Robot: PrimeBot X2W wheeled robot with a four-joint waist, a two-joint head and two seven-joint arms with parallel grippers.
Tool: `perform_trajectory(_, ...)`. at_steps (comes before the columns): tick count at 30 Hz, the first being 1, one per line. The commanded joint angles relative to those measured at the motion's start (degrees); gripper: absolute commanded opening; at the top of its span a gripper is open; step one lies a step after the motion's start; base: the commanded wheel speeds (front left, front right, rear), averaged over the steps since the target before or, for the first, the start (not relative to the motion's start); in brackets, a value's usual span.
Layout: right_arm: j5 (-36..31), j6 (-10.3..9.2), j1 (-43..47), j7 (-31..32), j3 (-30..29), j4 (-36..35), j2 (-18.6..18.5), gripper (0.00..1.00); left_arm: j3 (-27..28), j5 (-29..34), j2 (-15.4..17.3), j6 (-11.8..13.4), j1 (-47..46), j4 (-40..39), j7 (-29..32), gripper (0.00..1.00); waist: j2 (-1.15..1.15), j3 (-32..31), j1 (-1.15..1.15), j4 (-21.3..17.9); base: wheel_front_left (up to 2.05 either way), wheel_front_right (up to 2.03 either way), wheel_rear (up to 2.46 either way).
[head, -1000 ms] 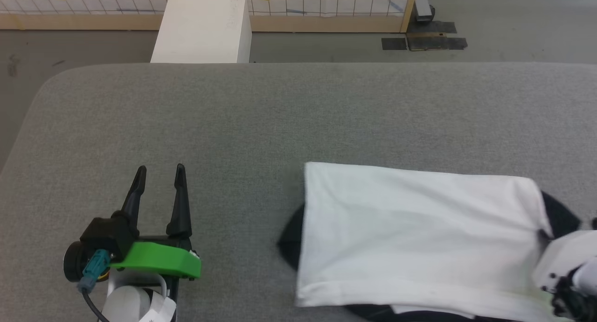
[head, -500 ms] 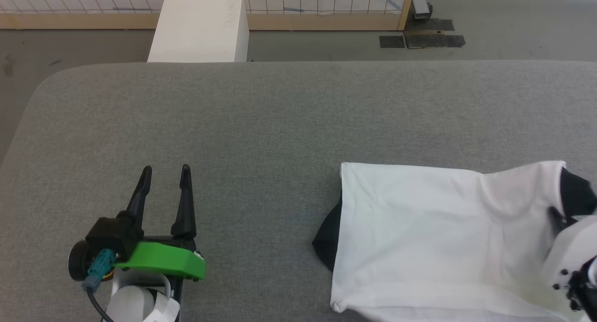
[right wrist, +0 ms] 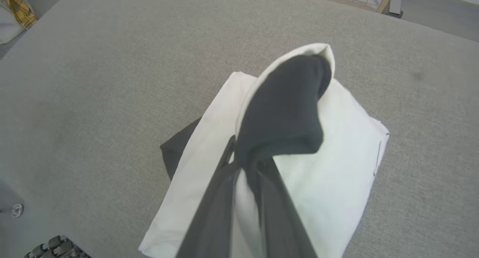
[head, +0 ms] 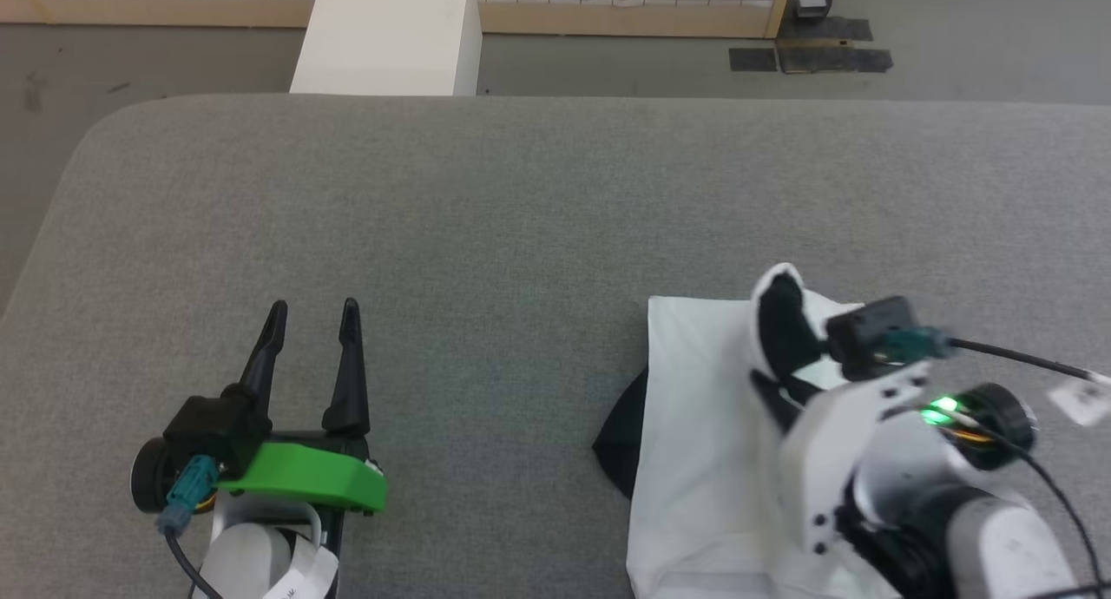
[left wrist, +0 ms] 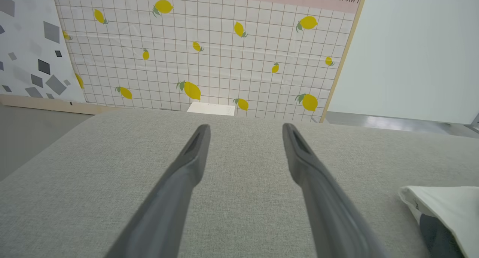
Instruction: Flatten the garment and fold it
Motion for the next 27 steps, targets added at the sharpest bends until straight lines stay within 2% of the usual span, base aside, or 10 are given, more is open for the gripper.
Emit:
perform_trajectory(1, -0.2, -0.09, -2.1, -0.1, 2.0, 2.1, 0.0, 0.0, -0.1, 0.0, -0.2, -0.4, -1.5, -0.1, -0.3, 1.0, 0.48, 0.9, 0.0, 0.8, 0.0, 0.0, 0.0)
perform_trajectory(8, -0.6, -0.09, -8.1, -1.6, 8.9, 14.5, 0.0, 0.0, -0.4, -0.2, -0.3, -0.4, -2.7, -0.1, -0.3, 1.0, 0.48, 2.8, 0.0, 2.4, 0.0, 0.0, 0.0)
perform_trajectory(14, 0.3, -0.09, -10.2, -2.2, 11.2, 23.2, 0.0, 0.0, -0.6, -0.4, -0.3, -0.4, -3.2, 0.1, -0.3, 1.0, 0.48, 3.4, 0.0, 2.9, 0.0, 0.0, 0.0)
perform_trajectory(15, 0.7, -0.09, -10.4, -2.5, 11.3, 24.2, 0.0, 0.32, -0.6, -0.4, -0.3, -0.4, -3.2, 0.2, -0.3, 1.0, 0.48, 3.4, 0.0, 2.9, 0.0, 0.0, 0.0)
perform_trajectory(16, 0.9, -0.09, -10.6, -2.8, 11.4, 24.8, 0.0, 0.89, -0.6, -0.4, -0.3, -0.4, -3.2, 0.2, -0.3, 1.0, 0.48, 3.4, 0.0, 2.8, 0.0, 0.0, 0.0)
perform_trajectory(17, 1.4, -0.09, -10.6, -3.2, 11.5, 25.3, 0.0, 1.0, -0.5, -0.4, -0.3, -0.4, -3.1, 0.2, -0.3, 1.0, 0.48, 3.3, 0.0, 2.7, 0.0, 0.0, 0.0)
perform_trajectory(22, 5.6, -0.09, -10.8, -6.6, 12.3, 23.3, 0.0, 1.0, -0.1, -0.3, -0.3, -0.4, -2.5, 0.5, -0.3, 1.0, 0.48, 2.2, 0.0, 1.7, 0.0, 0.0, 0.0)
perform_trajectory(27, 10.2, -0.09, -10.2, -14.0, 11.6, 15.1, 0.0, 1.0, 0.0, -0.2, -0.3, -0.4, -2.1, 0.7, -0.3, 1.0, 0.48, 0.6, 0.0, 0.2, 0.0, 0.0, 0.0)
